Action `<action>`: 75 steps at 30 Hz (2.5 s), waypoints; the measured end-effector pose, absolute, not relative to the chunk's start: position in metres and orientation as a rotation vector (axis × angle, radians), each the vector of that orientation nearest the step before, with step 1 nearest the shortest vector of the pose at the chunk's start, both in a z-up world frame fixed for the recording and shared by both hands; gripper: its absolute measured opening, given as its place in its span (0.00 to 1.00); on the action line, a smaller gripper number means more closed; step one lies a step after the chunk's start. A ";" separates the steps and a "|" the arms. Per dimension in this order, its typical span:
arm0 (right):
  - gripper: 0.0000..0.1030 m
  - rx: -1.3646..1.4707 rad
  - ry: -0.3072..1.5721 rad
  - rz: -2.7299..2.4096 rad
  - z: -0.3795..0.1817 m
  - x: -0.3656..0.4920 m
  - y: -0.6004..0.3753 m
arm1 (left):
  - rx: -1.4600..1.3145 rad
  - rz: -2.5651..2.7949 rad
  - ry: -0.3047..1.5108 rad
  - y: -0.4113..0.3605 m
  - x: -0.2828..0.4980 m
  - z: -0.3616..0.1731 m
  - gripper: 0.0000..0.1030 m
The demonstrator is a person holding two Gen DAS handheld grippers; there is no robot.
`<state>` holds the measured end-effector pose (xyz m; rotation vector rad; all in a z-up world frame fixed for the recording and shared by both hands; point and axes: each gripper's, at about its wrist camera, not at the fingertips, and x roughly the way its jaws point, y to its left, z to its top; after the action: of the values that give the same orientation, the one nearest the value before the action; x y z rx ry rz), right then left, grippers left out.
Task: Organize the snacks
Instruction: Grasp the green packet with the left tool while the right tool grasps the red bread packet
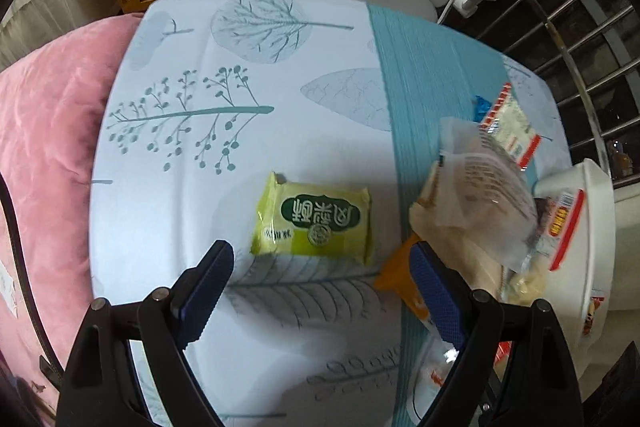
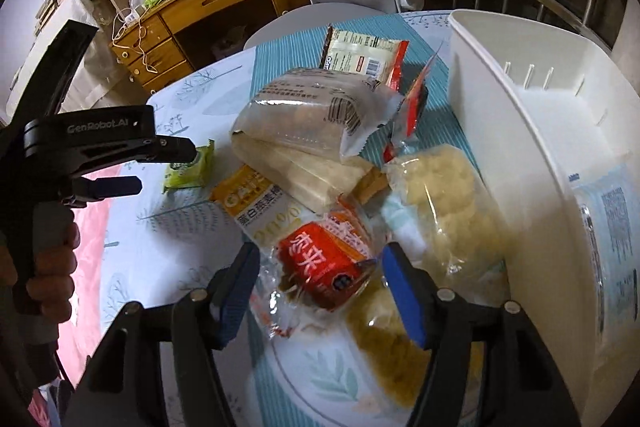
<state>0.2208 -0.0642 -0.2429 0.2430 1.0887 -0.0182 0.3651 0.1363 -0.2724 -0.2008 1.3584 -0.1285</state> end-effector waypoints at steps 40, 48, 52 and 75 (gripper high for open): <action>0.57 0.157 1.131 -0.001 -0.246 0.214 -0.047 | -0.131 -0.136 1.364 0.150 0.335 -0.273 0.52; 0.57 0.159 1.087 -0.001 -0.210 0.184 -0.042 | -0.131 -0.196 1.327 0.149 0.288 -0.223 0.52; 0.57 0.155 1.049 -0.003 -0.188 0.167 -0.042 | -0.128 -0.230 1.313 0.145 0.260 -0.199 0.52; 0.57 0.162 0.890 0.000 -0.109 0.081 -0.121 | -0.123 -0.401 1.172 0.053 0.138 -0.114 0.53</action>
<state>0.0807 -0.1212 -0.1093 0.1616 0.8905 -0.0001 0.1376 0.0529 -0.1145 -0.1229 1.1725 -0.4006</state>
